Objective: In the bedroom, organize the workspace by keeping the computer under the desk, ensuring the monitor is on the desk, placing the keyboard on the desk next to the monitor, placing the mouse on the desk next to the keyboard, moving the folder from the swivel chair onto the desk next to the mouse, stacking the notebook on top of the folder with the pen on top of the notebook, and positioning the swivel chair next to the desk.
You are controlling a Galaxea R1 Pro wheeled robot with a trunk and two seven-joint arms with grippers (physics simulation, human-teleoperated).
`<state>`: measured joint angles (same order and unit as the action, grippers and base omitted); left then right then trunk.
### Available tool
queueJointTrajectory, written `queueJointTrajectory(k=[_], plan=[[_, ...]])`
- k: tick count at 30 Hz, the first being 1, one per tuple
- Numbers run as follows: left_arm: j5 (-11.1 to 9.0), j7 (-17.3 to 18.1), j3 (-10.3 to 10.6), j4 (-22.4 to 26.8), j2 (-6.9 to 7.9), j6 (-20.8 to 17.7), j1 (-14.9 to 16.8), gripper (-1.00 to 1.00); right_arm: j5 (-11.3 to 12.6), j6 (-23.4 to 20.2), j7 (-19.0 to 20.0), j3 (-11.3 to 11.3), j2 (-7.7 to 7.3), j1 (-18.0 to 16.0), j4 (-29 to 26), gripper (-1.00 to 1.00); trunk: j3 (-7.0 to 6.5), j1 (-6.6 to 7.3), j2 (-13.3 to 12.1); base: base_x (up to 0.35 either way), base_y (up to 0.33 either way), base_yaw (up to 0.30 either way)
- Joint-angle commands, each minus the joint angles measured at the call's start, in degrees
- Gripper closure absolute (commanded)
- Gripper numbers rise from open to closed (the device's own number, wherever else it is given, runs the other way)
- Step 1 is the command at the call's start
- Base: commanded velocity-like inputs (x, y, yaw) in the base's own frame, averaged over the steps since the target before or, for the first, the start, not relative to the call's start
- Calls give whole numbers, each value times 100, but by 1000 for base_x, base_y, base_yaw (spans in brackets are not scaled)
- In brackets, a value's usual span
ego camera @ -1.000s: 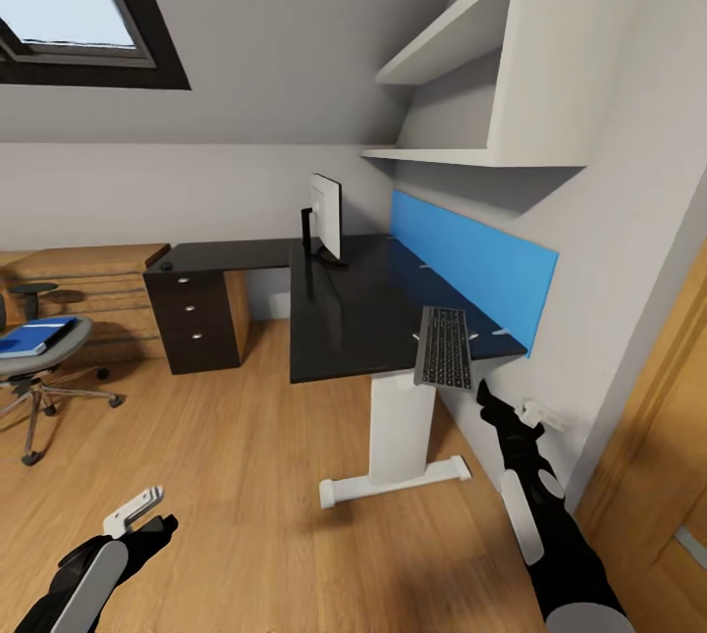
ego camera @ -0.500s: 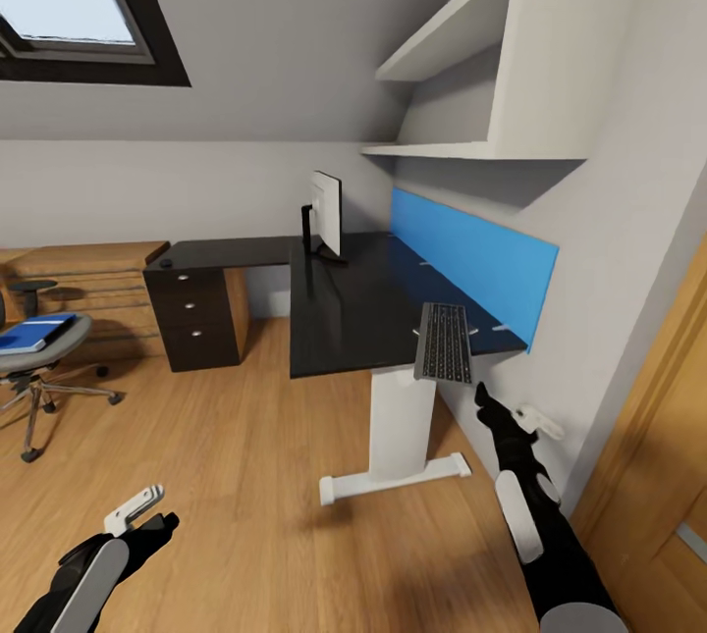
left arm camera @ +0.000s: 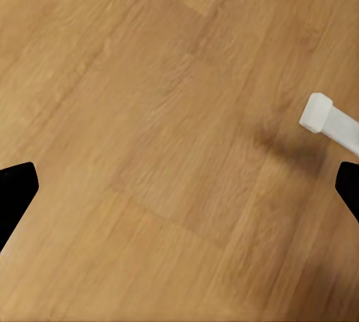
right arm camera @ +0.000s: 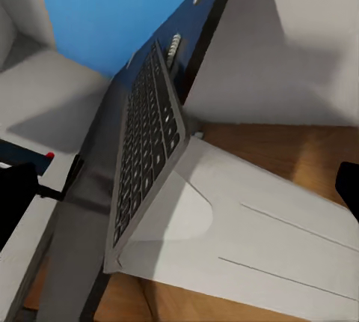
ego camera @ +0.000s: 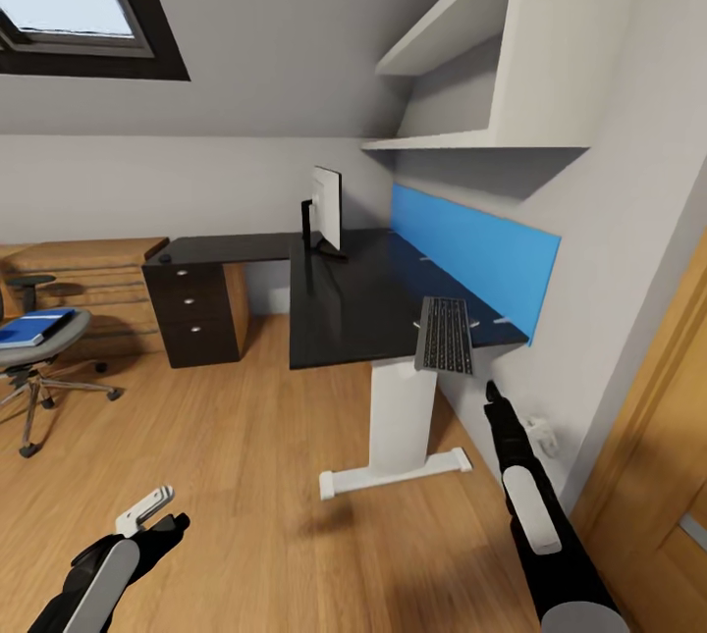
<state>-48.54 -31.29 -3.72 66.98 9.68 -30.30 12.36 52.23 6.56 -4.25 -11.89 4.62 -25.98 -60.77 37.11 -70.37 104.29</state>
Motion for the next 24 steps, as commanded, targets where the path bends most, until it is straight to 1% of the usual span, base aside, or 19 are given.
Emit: queueJointTrajectory(k=[1,14,24], plan=[[-58,-47,1,8,1,-11,3,-100,69,19,-7,3,5,-3,-5,-100,25,-22,45,0,0,0],[-58,-52,10,7,-9,-11,3,-100,111,4,79,35,14,-4,9,-100,258,-308,566,0,0,0],[-54,-52,10,8,-10,-7,3,-100,106,4,84,298,21,2,13,-100,437,-527,967,0,0,0]])
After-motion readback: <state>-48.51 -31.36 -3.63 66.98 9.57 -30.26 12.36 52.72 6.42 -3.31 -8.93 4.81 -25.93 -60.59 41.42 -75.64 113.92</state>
